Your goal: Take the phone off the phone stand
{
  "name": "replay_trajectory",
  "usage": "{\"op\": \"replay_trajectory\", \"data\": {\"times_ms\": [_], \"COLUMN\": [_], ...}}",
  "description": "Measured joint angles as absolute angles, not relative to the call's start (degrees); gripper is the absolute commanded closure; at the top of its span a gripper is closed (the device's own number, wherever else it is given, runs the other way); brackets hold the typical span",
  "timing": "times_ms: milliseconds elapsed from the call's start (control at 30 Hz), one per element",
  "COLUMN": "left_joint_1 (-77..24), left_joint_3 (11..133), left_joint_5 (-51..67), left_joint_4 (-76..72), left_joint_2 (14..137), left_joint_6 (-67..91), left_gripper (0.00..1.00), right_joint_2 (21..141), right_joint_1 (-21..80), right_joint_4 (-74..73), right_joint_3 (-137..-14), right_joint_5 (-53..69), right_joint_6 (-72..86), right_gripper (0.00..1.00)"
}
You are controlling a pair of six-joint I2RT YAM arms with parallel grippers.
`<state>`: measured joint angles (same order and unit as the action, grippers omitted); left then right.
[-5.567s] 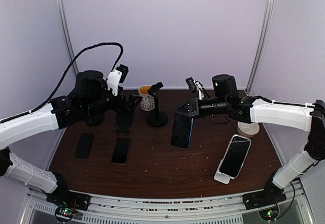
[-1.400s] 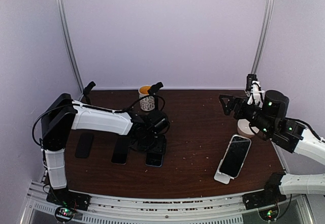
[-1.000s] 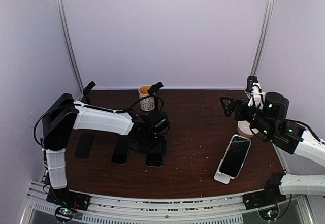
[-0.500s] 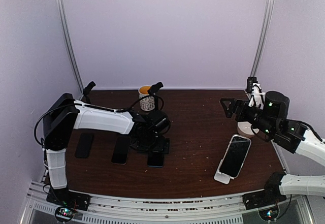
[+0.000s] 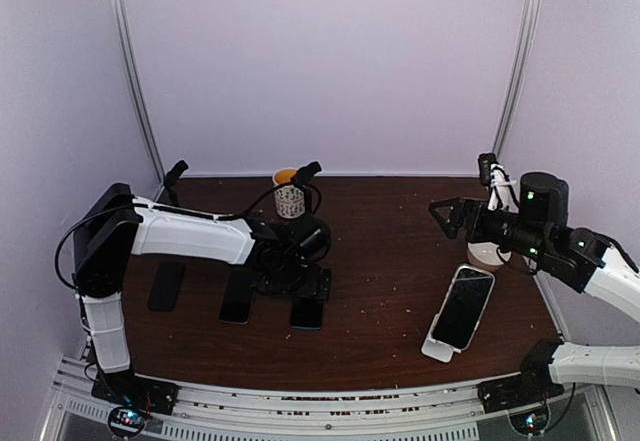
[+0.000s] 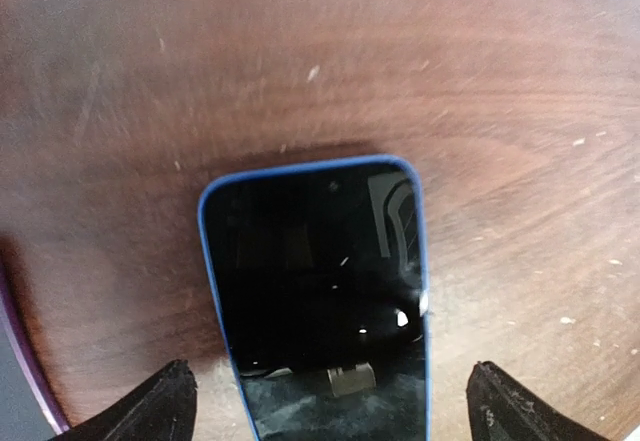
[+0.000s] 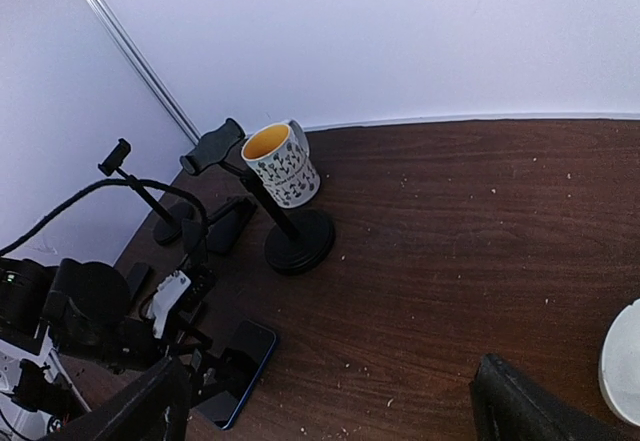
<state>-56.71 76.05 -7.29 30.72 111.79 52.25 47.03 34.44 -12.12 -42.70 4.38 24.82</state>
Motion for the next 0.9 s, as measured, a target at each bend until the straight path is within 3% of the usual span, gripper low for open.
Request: {"op": "replay_trajectory", "data": {"times_ms": [367,900], "left_joint_1": [-58.57,-58.43], "left_joint_3": [72.82,71.88], "left_joint_5": [-12.91,-22.02], "left_joint_4": [22.55,19.31], "left_joint_2": [104.38,103.26], "left_joint_6": [44.29,39.72], "left_gripper": [0.02,0.02], "right_joint_2": [42.09,42.61], "right_joint_1": [30.83,34.85], "right_joint_4": [-22.28,-54.22], "right_joint_3": [-42.78,-57.67], "right_joint_5": [7.9,-5.3], "right_joint_6": [31.88,48.14], "right_gripper": [0.0,0.0]}}
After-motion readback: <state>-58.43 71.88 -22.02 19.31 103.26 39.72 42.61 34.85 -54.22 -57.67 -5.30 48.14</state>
